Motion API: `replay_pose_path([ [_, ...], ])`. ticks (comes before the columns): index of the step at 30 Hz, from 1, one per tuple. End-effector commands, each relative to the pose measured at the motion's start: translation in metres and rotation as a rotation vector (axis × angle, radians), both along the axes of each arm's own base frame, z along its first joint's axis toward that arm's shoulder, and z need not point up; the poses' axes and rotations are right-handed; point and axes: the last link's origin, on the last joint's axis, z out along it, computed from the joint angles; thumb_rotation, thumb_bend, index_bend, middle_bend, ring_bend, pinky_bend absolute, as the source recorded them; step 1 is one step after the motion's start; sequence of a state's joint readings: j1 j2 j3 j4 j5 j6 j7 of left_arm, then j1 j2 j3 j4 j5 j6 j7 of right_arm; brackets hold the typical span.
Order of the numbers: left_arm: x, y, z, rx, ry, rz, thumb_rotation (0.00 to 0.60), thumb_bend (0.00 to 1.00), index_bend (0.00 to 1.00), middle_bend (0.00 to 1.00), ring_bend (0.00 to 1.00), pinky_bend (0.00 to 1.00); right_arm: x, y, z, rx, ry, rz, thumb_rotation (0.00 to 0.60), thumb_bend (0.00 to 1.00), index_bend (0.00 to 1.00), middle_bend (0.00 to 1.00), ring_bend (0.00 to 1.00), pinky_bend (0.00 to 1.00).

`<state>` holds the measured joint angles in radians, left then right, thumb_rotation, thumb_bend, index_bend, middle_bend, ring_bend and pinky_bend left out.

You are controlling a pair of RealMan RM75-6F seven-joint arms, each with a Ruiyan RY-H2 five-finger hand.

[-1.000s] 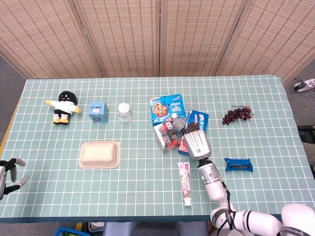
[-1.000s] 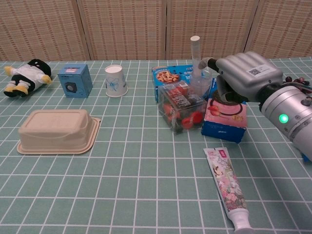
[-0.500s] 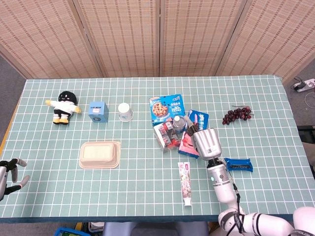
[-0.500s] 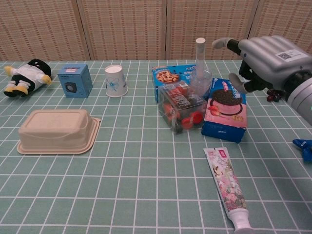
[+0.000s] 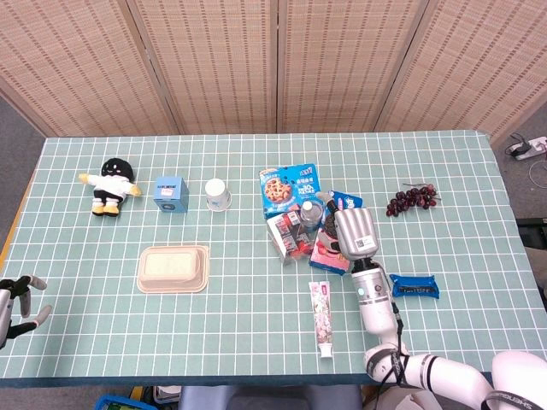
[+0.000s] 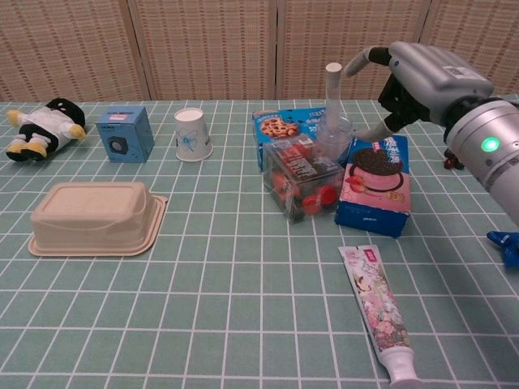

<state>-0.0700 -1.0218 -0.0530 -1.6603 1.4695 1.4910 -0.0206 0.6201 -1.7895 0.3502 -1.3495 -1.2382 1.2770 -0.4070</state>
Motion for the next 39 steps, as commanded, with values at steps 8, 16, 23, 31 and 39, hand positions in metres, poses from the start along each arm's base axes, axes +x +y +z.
replay_pose_path([
  [8, 0.0, 0.0, 0.001, -0.009, -0.011, -0.002, 0.6, 0.24, 0.56, 0.74, 0.48, 0.71, 0.006, -0.02, -0.02, 0.024, -0.138, -0.017, 0.6, 0.26, 0.3, 1.0, 1.0, 1.0],
  [16, 0.0, -0.001, 0.002, -0.006, -0.016, -0.003, 0.6, 0.24, 0.56, 0.74, 0.48, 0.71, 0.008, -0.026, -0.028, 0.085, -0.193, -0.047, 0.6, 0.26, 0.33, 1.0, 1.0, 1.0],
  [23, 0.0, -0.001, 0.002, -0.006, -0.018, -0.004, 0.6, 0.24, 0.56, 0.74, 0.48, 0.71, 0.008, -0.029, -0.032, 0.095, -0.206, -0.056, 0.6, 0.27, 0.37, 1.0, 1.0, 1.0],
  [31, 0.0, -0.002, 0.005, 0.002, -0.02, -0.007, 0.6, 0.24, 0.56, 0.74, 0.48, 0.71, 0.004, -0.031, -0.036, 0.094, -0.206, -0.068, 0.6, 0.29, 0.4, 1.0, 1.0, 1.0],
  [39, 0.001, -0.003, 0.005, 0.002, -0.024, -0.01, 0.6, 0.24, 0.56, 0.74, 0.48, 0.71, 0.001, -0.033, -0.037, 0.083, -0.211, -0.069, 0.6, 0.29, 0.49, 1.0, 1.0, 1.0],
])
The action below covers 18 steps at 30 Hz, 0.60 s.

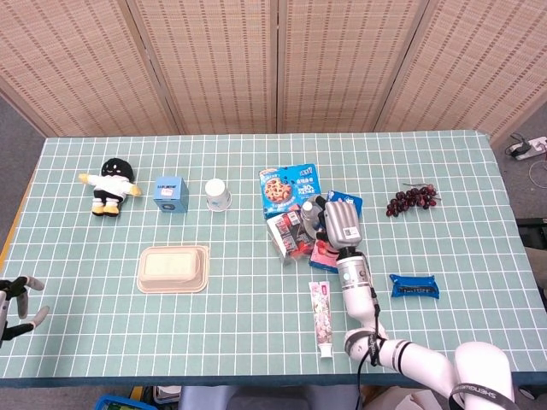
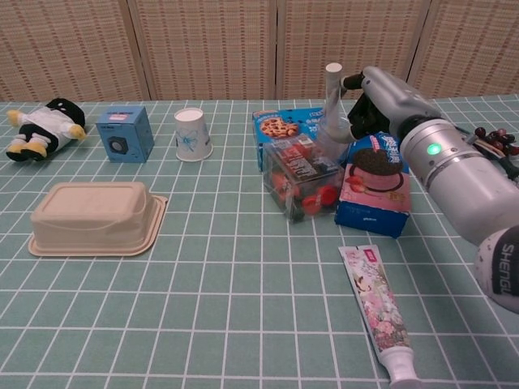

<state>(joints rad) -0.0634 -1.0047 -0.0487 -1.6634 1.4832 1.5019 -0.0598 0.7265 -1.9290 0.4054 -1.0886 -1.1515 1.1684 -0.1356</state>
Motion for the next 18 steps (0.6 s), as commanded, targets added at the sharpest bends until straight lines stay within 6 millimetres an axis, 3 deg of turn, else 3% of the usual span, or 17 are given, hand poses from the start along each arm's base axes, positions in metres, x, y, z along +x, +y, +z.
replay_pose_path([
  [1, 0.0, 0.0, 0.0, 0.001, -0.001, -0.001, 0.6, 0.24, 0.56, 0.74, 0.48, 0.71, 0.0, 0.0, 0.0, -0.008, -0.003, 0.003, 0.6, 0.3, 0.51, 1.0, 1.0, 1.0],
  [9, 0.0, 0.0, 0.0, -0.001, 0.0, -0.001, 0.6, 0.24, 0.56, 0.74, 0.48, 0.71, -0.001, -0.001, 0.004, -0.039, -0.016, 0.015, 0.6, 0.34, 0.66, 1.0, 1.0, 1.0],
  [18, 0.0, 0.0, -0.001, -0.004, 0.004, 0.001, 0.6, 0.24, 0.56, 0.74, 0.48, 0.71, 0.0, 0.0, 0.011, -0.067, -0.037, 0.034, 0.6, 0.38, 0.72, 1.0, 1.0, 1.0],
])
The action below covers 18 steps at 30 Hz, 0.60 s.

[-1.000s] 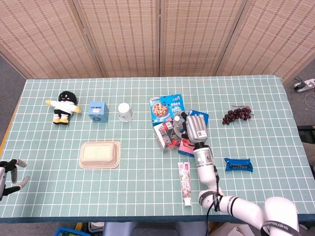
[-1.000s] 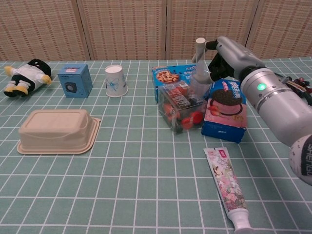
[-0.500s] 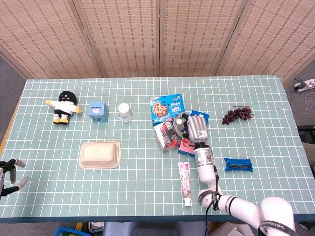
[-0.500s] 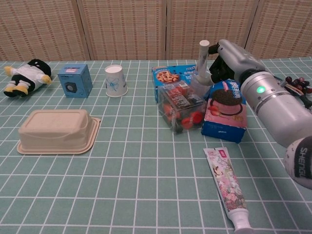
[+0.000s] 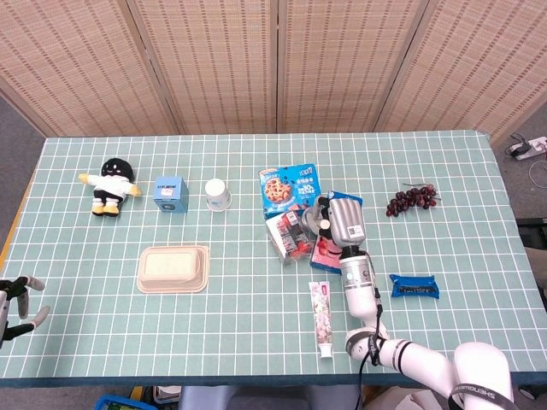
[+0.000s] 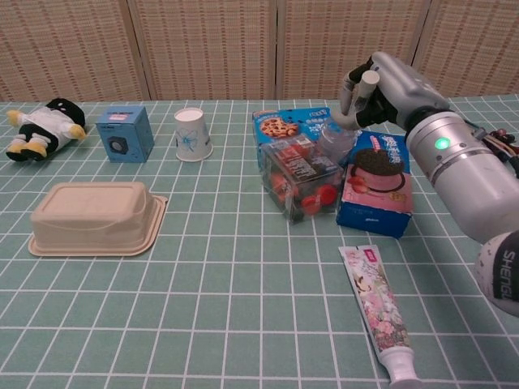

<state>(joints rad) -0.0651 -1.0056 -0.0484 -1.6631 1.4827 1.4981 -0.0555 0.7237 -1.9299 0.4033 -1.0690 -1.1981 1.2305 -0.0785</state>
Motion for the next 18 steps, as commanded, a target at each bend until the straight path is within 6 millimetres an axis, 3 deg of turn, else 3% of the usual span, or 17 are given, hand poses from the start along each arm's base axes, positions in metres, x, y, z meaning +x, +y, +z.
replay_pose_path([
  [1, 0.0, 0.0, 0.0, -0.001, 0.001, 0.001, 0.6, 0.24, 0.56, 0.74, 0.48, 0.71, 0.001, 0.0, 0.002, -0.005, -0.005, 0.004, 0.6, 0.38, 0.73, 1.0, 1.0, 1.0],
  [18, 0.0, 0.0, -0.002, -0.007, 0.011, 0.004, 0.6, 0.24, 0.56, 0.74, 0.48, 0.71, 0.014, 0.009, 0.024, -0.036, -0.064, 0.054, 0.6, 0.39, 0.75, 1.0, 1.0, 1.0],
])
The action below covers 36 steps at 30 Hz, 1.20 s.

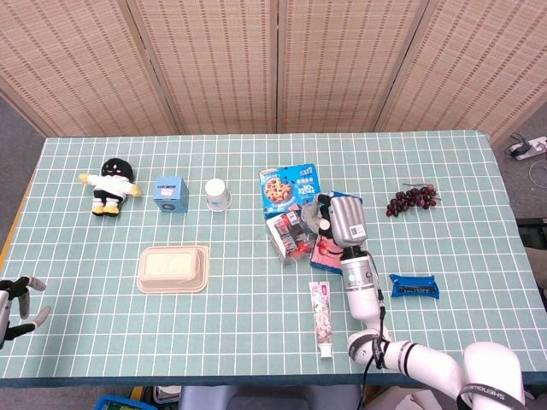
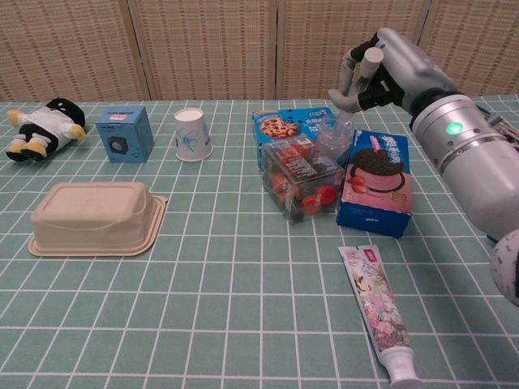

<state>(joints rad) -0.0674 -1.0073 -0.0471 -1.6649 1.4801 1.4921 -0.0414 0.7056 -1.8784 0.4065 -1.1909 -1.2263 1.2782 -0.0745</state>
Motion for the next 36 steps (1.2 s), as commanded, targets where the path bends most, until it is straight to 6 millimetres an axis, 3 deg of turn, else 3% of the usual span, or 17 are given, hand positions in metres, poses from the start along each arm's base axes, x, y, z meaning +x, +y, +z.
replay_pose_path([
  [1, 0.0, 0.0, -0.001, -0.002, 0.001, 0.0, 0.6, 0.24, 0.56, 0.74, 0.48, 0.71, 0.002, 0.003, 0.009, -0.017, -0.003, 0.009, 0.6, 0.39, 0.75, 1.0, 1.0, 1.0],
  [20, 0.001, 0.0, -0.003, -0.011, 0.014, -0.003, 0.6, 0.24, 0.56, 0.74, 0.48, 0.71, 0.032, 0.042, 0.041, -0.017, -0.071, 0.104, 0.6, 0.4, 0.76, 1.0, 1.0, 1.0],
  [36, 0.001, 0.0, -0.003, -0.007, 0.012, -0.004, 0.6, 0.24, 0.56, 0.74, 0.48, 0.71, 0.043, 0.074, 0.052, 0.34, -0.382, 0.131, 0.6, 0.41, 0.78, 1.0, 1.0, 1.0],
])
